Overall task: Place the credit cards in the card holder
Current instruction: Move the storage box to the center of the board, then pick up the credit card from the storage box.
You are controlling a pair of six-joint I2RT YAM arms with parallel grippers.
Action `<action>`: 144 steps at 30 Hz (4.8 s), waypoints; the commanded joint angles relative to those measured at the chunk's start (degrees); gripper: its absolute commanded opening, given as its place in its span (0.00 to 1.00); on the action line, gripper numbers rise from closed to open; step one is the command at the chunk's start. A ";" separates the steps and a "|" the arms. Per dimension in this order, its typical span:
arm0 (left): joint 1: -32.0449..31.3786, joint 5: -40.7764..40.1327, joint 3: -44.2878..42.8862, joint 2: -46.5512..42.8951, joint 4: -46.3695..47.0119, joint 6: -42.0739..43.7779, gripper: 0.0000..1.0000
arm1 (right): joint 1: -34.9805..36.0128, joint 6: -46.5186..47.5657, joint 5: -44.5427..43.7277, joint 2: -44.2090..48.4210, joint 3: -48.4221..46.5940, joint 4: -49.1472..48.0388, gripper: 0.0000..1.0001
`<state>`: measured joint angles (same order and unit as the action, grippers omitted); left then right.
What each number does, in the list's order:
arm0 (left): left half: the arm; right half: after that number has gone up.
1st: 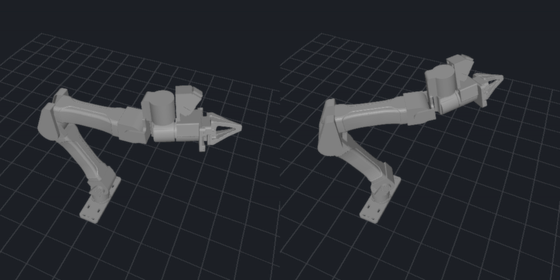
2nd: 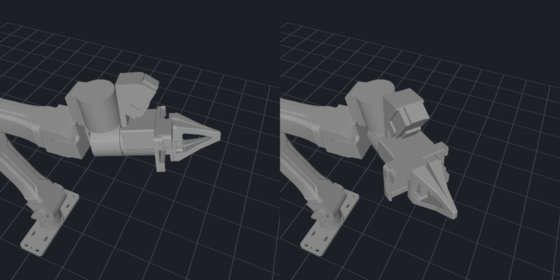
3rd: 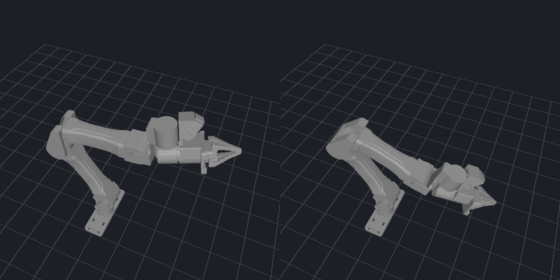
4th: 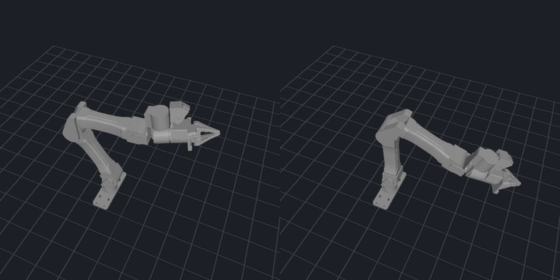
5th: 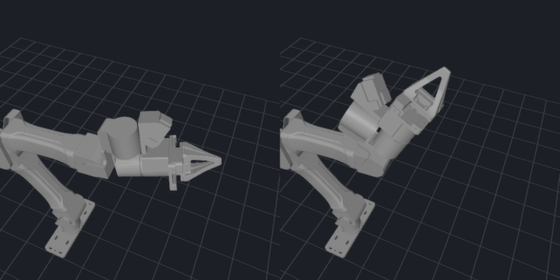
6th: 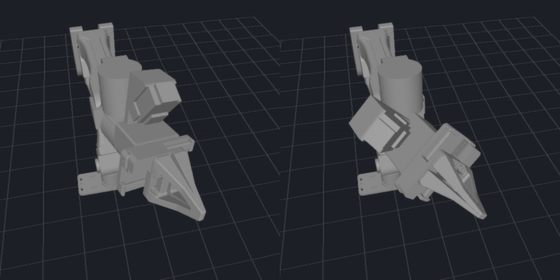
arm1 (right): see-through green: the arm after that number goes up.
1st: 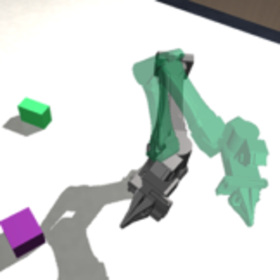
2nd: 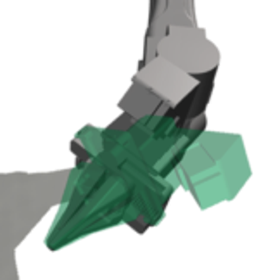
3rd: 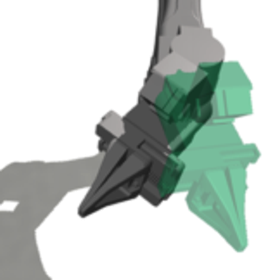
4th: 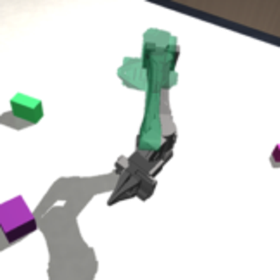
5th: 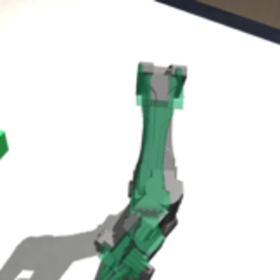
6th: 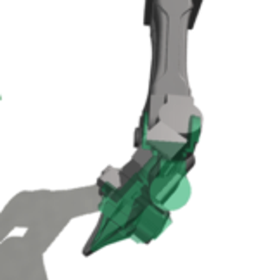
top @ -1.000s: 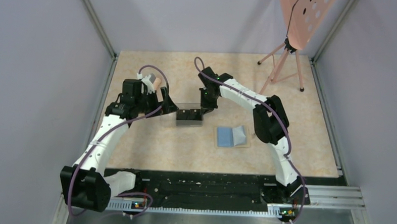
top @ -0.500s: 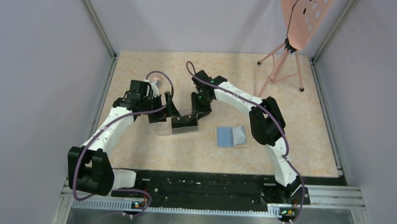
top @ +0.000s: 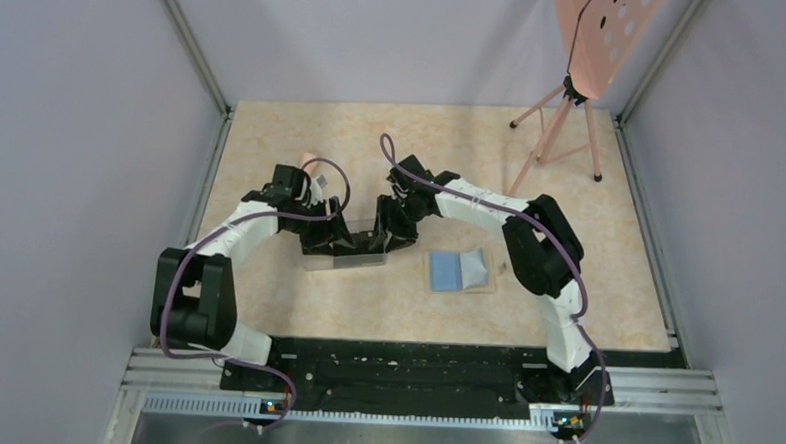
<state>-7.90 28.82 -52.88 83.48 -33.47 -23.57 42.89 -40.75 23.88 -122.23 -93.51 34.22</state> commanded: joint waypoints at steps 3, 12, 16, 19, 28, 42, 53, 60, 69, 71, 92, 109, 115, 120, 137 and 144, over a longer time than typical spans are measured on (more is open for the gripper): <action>0.21 -0.79 -1.56 3.95 1.53 1.91 0.62 | 0.25 -4.96 7.69 6.56 4.84 -14.31 0.47; 0.08 -0.98 -2.61 8.17 1.93 1.69 0.53 | 0.29 -5.52 11.61 6.09 5.33 -16.71 0.45; -0.01 -2.64 -3.25 10.29 1.93 1.35 0.53 | 0.26 -6.51 13.28 5.97 6.61 -18.93 0.45; -0.16 -3.45 -3.54 11.74 2.37 1.16 0.54 | 0.26 -7.13 14.28 5.59 7.03 -20.01 0.44; -2.04 1.75 -4.28 14.45 4.62 0.68 0.48 | 0.27 -8.91 16.77 4.59 6.94 -22.80 0.37; -2.43 -7.44 -6.16 12.53 -1.11 3.66 0.59 | 0.26 -8.17 17.46 3.20 5.20 -22.27 0.35; -2.47 -8.01 -5.72 11.40 -0.32 4.02 0.51 | 0.26 -6.95 17.20 3.21 5.38 -20.24 0.30; -2.47 -5.90 -5.14 12.00 0.82 4.06 0.29 | 0.27 -7.01 16.95 3.76 6.51 -20.46 0.28; -2.69 -6.69 -5.52 11.56 0.14 4.48 0.14 | 0.23 -7.24 17.15 3.76 7.29 -20.45 0.25; -2.93 -7.55 -5.69 11.13 -0.28 4.66 0.12 | 0.26 -7.18 17.28 3.76 7.27 -20.44 0.25; -5.79 -14.32 -7.82 10.70 -3.48 7.48 0.17 | 0.26 -6.71 18.18 2.96 6.93 -19.45 0.24; -6.16 -12.18 -8.67 7.16 -2.84 6.14 0.01 | 0.26 -6.27 18.66 2.50 6.76 -18.64 0.24; -6.22 -10.87 -8.88 7.22 -3.01 6.30 0.03 | 0.26 -6.20 18.76 2.52 7.14 -18.59 0.24; -6.21 -7.00 -8.07 7.25 -1.40 6.15 0.08 | 0.27 -6.17 18.64 2.56 7.33 -18.58 0.23; -6.20 -0.63 -5.12 9.06 3.71 3.61 0.22 | 0.26 -6.00 18.53 2.84 7.55 -18.62 0.23; -6.16 2.61 -4.29 9.44 6.34 2.85 0.20 | 0.29 -5.96 18.62 2.97 7.94 -18.90 0.23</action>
<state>-13.91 27.70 -57.71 92.86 -30.72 -19.86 42.72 -47.57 41.76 -119.96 -86.06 15.88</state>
